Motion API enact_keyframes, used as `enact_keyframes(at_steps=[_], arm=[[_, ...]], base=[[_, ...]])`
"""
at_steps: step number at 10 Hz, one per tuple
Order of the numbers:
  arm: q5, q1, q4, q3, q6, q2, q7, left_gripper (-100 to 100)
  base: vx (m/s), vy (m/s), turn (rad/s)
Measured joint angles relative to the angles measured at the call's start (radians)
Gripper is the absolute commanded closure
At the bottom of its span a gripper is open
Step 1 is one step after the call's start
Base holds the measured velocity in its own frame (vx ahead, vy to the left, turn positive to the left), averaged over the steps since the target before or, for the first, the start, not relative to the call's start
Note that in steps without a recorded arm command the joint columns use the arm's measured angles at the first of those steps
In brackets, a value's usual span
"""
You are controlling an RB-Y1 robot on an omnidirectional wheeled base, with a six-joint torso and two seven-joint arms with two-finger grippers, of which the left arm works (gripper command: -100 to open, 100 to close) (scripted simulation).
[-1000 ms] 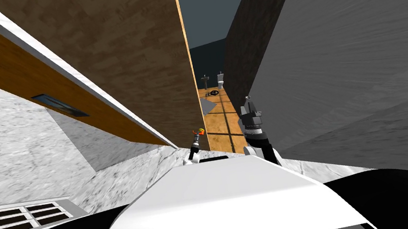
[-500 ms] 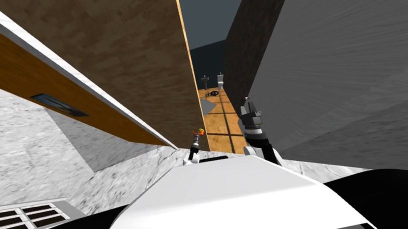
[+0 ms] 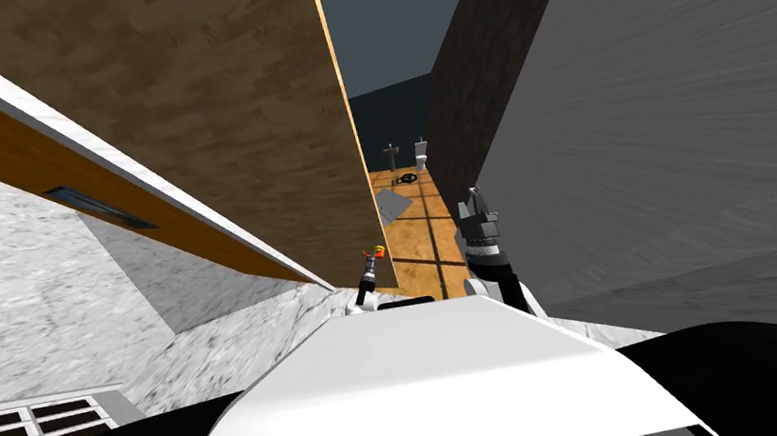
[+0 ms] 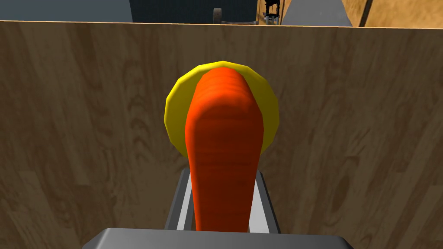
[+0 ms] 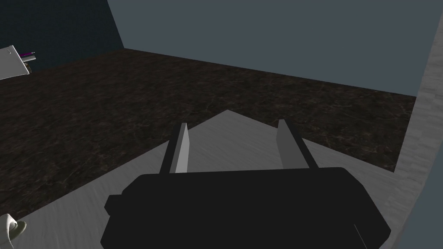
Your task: Push the door open
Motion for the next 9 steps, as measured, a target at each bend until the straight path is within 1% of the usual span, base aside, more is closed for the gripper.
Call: enact_keyframes(at_steps=[1, 2, 3, 4, 5, 6, 7, 8, 9], arm=[[0.004, 0.001, -0.01, 0.009, 0.011, 0.004, -0.006, 100], [0.006, -0.003, -0.01, 0.014, 0.009, 0.009, -0.006, 100], [0.008, -0.014, 0.003, 0.018, 0.0, 0.011, -0.004, 100], [0.011, 0.002, -0.014, 0.025, 0.005, 0.009, -0.012, 100], [0.015, -0.015, 0.017, 0.033, -0.001, 0.012, -0.012, 100], [0.021, -0.021, 0.039, 0.046, -0.013, 0.012, -0.015, 100], [0.025, -0.019, 0.045, 0.056, -0.018, 0.013, -0.02, 100], [0.03, -0.021, 0.047, 0.067, -0.019, 0.02, -0.02, 100], [0.034, -0.002, 0.013, 0.077, -0.004, 0.026, -0.023, 100]], base=[[0.117, -0.067, 0.026], [0.033, -0.016, -0.016], [0.099, -0.058, 0.038], [0.092, -0.061, 0.056], [0.136, -0.069, 0.067], [0.174, -0.089, 0.081], [0.163, -0.114, 0.068], [0.186, -0.141, 0.046], [0.225, -0.12, 0.073]])
